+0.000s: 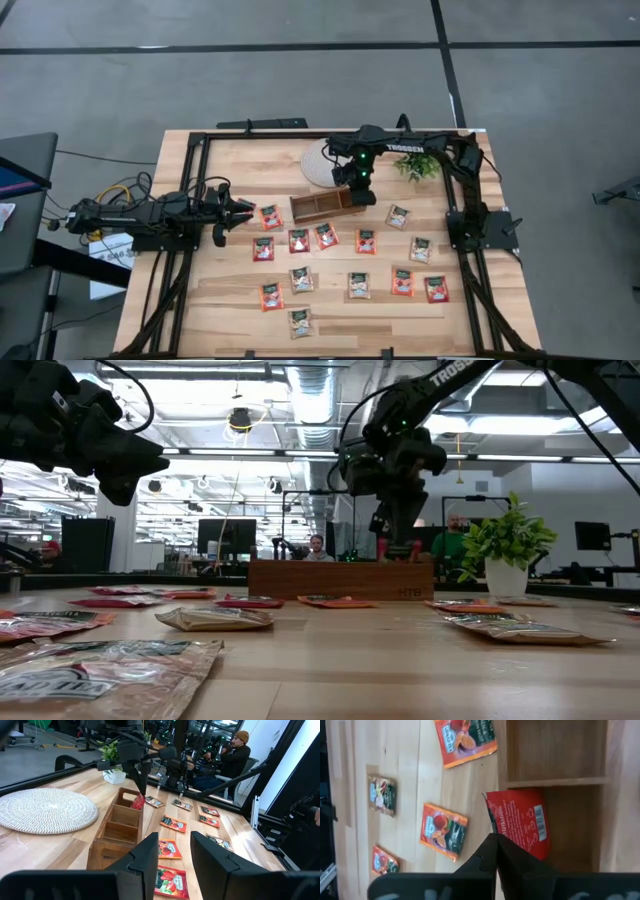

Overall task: Pick & Place Tea
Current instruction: Put the red tea bag into the right slot of the wooden organizer

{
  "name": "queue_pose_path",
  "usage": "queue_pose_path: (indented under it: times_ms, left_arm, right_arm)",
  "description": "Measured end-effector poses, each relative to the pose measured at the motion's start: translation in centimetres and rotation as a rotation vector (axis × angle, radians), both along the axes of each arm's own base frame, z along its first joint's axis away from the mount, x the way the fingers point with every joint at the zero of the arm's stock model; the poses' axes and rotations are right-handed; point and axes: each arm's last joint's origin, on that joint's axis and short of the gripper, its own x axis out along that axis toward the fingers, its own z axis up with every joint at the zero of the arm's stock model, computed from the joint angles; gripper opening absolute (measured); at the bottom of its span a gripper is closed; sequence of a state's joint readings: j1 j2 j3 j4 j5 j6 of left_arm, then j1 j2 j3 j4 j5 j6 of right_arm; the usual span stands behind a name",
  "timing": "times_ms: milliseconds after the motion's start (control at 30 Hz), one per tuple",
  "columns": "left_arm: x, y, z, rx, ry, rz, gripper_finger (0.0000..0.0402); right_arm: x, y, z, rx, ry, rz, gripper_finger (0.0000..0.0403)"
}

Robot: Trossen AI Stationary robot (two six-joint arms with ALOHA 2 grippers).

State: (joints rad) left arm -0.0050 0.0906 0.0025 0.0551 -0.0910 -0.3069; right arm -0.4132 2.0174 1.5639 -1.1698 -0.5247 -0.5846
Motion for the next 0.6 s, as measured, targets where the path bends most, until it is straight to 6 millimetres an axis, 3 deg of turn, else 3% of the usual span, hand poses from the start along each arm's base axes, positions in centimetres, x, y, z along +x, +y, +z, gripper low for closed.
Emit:
queue_pose_path:
  times_ms: [400, 600]
  left_arm:
    - [0.0, 0.0, 0.0, 0.0, 0.0, 0.0, 0.0105]
    - [0.0, 0.0, 0.0, 0.0, 0.0, 0.001, 0.0105]
  right_arm:
    - [-0.3, -1.7, 0.0, -0.039, -0.044, -0.019, 0.0001]
    - [-0.6, -2.7, -0.1, -0.048, -0.055, -0.046, 0.0032]
